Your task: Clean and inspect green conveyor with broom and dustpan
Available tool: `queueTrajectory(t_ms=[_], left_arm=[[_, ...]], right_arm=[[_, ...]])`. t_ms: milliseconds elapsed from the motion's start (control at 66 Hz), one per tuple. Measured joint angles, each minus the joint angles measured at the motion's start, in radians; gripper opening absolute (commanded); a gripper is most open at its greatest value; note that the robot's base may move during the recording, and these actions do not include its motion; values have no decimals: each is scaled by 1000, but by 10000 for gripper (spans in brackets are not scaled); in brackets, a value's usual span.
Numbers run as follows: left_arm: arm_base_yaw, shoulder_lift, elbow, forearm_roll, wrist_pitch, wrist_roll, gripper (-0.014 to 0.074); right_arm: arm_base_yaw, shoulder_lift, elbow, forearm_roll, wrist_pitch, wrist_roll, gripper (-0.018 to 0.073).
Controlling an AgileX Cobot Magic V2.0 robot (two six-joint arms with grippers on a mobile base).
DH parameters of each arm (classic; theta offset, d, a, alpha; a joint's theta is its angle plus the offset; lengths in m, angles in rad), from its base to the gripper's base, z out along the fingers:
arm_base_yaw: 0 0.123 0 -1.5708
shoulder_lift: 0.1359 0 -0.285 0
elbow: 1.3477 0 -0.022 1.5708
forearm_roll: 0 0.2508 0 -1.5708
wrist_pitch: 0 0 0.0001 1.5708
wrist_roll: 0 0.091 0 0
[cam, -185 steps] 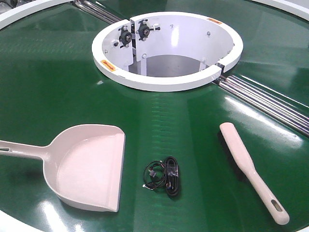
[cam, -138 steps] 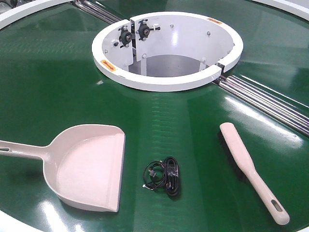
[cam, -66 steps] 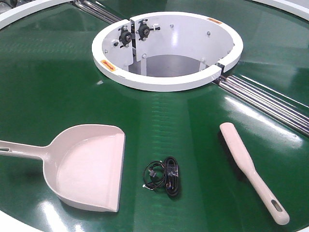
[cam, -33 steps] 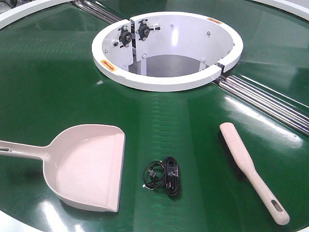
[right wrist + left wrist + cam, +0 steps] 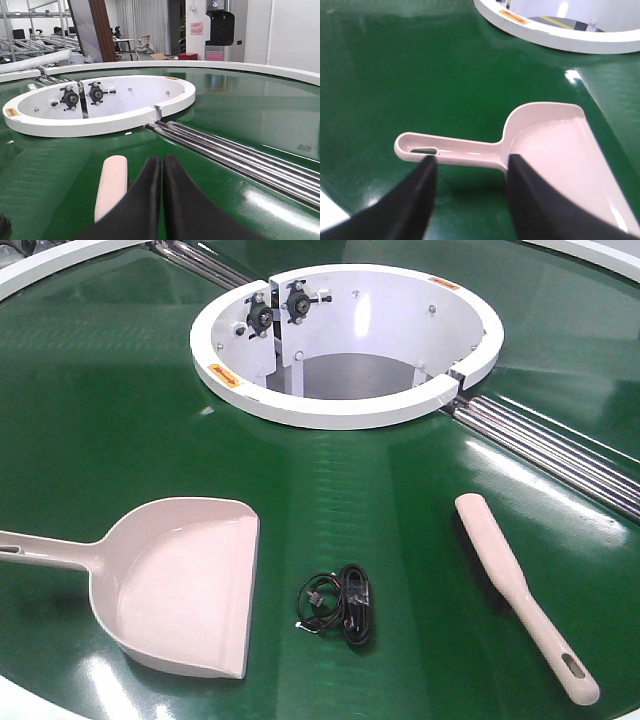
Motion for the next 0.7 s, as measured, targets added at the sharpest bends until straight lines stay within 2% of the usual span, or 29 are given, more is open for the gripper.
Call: queueTrajectory(t_ms=[121,409,530,697], left_arm=[[0,0,0,0,1,1,531],[0,0,-5,-1,-5,-2,483],[0,18,-62,-1,86,72,456],[0,115,-242,-1,262,187,442]], right_arm=[[0,0,0,0,0,0,-10],[0,0,0,0,0,0,-10],[0,0,0,0,0,0,-10],[0,0,0,0,0,0,-10]])
